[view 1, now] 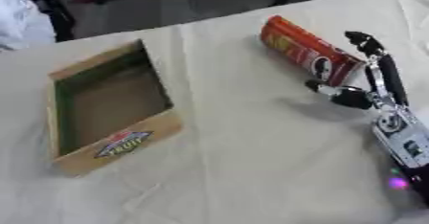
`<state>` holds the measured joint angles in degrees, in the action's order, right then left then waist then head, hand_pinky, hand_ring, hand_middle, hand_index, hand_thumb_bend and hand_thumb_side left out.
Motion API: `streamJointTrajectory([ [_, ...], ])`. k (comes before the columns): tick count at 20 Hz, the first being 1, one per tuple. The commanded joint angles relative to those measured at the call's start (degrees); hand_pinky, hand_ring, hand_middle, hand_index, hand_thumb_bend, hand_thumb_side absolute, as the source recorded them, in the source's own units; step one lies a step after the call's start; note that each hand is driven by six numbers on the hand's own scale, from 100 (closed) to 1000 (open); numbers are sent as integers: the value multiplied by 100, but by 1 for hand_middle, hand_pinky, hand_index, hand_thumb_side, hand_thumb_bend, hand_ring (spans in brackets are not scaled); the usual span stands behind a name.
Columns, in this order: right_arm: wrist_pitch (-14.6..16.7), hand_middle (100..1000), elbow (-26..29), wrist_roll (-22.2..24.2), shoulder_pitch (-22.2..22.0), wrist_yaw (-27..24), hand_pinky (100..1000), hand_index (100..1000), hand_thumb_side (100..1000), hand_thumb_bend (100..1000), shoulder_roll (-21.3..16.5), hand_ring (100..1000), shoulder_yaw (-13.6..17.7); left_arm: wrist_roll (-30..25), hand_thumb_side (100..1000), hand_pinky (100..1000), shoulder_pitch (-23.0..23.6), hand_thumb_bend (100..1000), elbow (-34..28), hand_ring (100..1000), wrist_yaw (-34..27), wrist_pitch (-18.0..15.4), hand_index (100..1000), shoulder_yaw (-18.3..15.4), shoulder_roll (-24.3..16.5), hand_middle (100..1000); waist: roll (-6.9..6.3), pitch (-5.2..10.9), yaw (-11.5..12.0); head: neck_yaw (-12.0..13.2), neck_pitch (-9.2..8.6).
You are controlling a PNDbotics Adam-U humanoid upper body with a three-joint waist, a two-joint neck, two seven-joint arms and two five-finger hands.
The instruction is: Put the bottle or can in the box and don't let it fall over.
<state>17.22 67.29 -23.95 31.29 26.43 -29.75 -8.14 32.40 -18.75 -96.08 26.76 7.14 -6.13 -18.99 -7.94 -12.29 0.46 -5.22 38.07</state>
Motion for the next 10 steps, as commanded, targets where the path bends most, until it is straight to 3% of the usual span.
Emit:
streamJointTrajectory([
  [1, -22, 853, -268, 62, -79, 42, 865, 905, 441, 725, -8, 862, -11, -9, 683, 786, -87, 486, -106, 852, -27, -7, 735, -11, -76, 751, -48, -2, 24, -9, -73],
  [10, -170, 847, -482, 291, -76, 205, 864, 905, 462, 722, -14, 856, 2, -3, 683, 786, -86, 482, -111, 852, -24, -3, 735, -19, -77, 751, -46, -10, 31, 70, 46],
])
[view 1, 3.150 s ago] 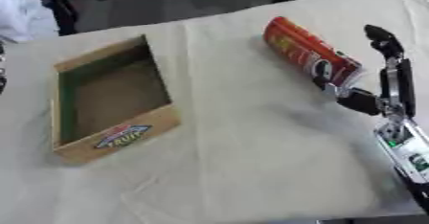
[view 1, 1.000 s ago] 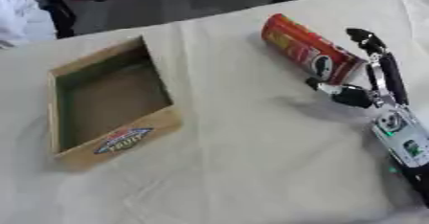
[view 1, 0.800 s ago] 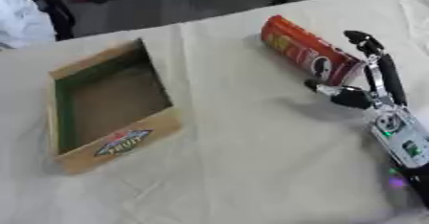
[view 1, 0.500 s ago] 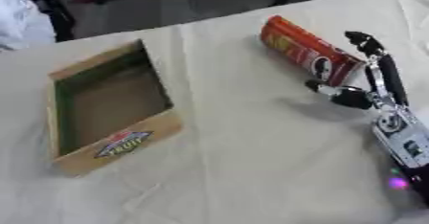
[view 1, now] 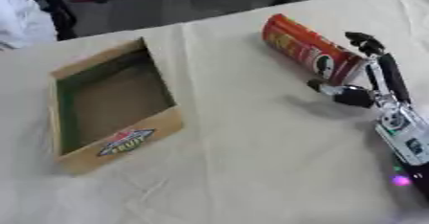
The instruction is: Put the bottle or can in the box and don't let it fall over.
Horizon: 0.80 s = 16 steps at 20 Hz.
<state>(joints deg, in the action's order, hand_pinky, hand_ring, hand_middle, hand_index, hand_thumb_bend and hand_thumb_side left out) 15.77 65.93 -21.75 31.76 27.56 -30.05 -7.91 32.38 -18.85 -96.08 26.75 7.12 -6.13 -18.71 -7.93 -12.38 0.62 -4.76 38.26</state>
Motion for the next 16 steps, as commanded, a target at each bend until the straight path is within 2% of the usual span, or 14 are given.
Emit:
streamJointTrajectory([
  [1, -41, 847, -352, 94, -124, 115, 863, 905, 463, 721, 15, 855, -18, 0, 683, 785, -74, 482, -111, 852, -24, 0, 735, -20, -104, 751, -45, 0, 12, 31, 35],
  [9, -176, 838, -417, 238, -124, 206, 850, 900, 467, 704, 23, 843, -10, -6, 684, 785, -78, 481, -110, 852, -29, -5, 734, -16, -100, 752, -53, 0, 7, 61, 38],
  [16, -430, 831, -505, 346, -98, 258, 828, 901, 449, 657, 13, 832, 11, -7, 684, 785, -77, 478, -112, 853, -35, -8, 734, -15, -93, 752, -56, -6, 8, 73, 23],
])
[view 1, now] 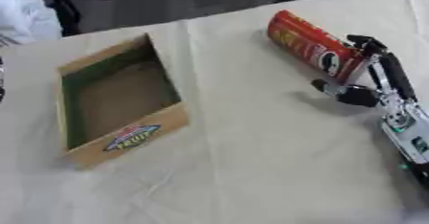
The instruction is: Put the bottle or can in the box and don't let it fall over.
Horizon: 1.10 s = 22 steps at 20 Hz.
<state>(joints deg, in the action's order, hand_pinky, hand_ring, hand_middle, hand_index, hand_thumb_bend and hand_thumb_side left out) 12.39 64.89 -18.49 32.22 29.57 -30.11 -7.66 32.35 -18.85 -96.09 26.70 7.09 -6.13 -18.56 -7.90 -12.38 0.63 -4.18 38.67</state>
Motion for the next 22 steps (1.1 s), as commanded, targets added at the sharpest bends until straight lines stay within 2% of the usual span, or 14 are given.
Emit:
streamJointTrajectory([
  [1, -137, 829, -412, 26, -142, 45, 821, 901, 440, 642, 20, 828, -12, -3, 683, 785, -76, 478, -113, 853, -30, -5, 734, -16, -108, 752, -59, -6, 7, 16, -19],
  [4, -221, 822, -413, 37, -145, -10, 795, 898, 407, 607, 25, 816, -13, -2, 683, 785, -74, 478, -113, 853, -30, -4, 734, -18, -108, 752, -59, -4, 5, 21, -22],
  [10, -216, 808, -389, 77, -145, -58, 699, 886, 209, 529, 32, 790, -20, -3, 682, 785, -71, 475, -114, 853, -27, -7, 733, -22, -102, 753, -67, -2, 4, 9, -29],
  [12, -186, 806, -387, 115, -143, -37, 686, 883, 100, 521, 32, 785, -26, 0, 681, 785, -73, 474, -116, 852, -28, -8, 733, -26, -100, 752, -69, -3, 5, 3, -20],
  [17, -126, 800, -388, 245, -144, 246, 677, 869, 100, 528, 23, 781, -30, 9, 680, 785, -70, 469, -120, 852, -26, -7, 733, -37, -93, 752, -69, -8, 10, 18, 0],
  [22, -132, 765, -411, 145, -140, 183, 649, 807, 100, 381, 46, 755, 7, 12, 680, 785, -71, 465, -125, 851, -26, -7, 733, -41, -92, 752, -67, -9, 16, 21, 7],
])
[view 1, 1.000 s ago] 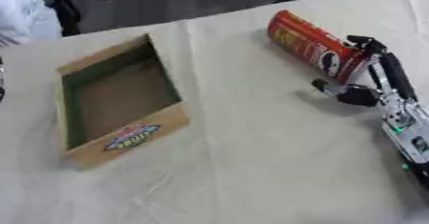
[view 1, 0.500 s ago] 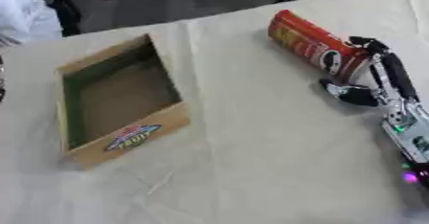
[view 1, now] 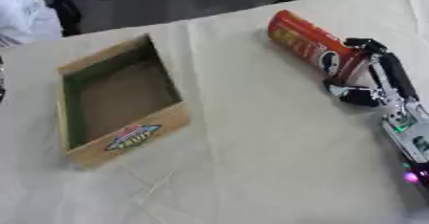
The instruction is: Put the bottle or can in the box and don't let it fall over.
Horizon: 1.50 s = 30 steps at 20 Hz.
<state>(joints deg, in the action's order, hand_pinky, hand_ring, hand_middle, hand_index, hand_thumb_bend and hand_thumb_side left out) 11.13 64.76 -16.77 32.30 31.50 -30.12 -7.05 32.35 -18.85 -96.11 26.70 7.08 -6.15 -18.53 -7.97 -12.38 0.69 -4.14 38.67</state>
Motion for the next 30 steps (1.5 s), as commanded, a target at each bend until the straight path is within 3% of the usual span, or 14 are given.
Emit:
streamJointTrajectory([
  [1, -2, 748, -396, -73, -149, -67, 636, 789, 100, 349, 48, 748, -51, 11, 680, 785, -71, 466, -123, 851, -25, -6, 733, -38, -94, 752, -59, -8, 11, 16, 7],
  [6, 93, 689, -372, -350, -161, -258, 589, 717, 100, 303, 40, 742, -60, 8, 678, 785, -72, 463, -125, 851, -17, -9, 733, -40, -91, 752, -57, -6, 17, 20, 11],
  [17, 278, 661, -206, -669, -210, -655, 566, 681, 100, 188, 48, 708, -46, 18, 675, 787, -88, 458, -130, 850, -17, -19, 733, -47, -98, 751, -37, 11, 24, 25, 22],
  [24, -13, 660, 285, -712, -239, -822, 565, 678, 100, 164, 19, 706, -33, 26, 673, 786, -88, 459, -136, 849, -4, -19, 733, -54, -114, 750, 17, 51, 36, 57, 64],
  [30, -538, 659, 1031, -592, -304, -946, 564, 677, 100, 157, 24, 704, -63, 44, 671, 786, -79, 461, -159, 849, 16, -18, 732, -63, -146, 749, 104, 101, 29, 137, 125],
])
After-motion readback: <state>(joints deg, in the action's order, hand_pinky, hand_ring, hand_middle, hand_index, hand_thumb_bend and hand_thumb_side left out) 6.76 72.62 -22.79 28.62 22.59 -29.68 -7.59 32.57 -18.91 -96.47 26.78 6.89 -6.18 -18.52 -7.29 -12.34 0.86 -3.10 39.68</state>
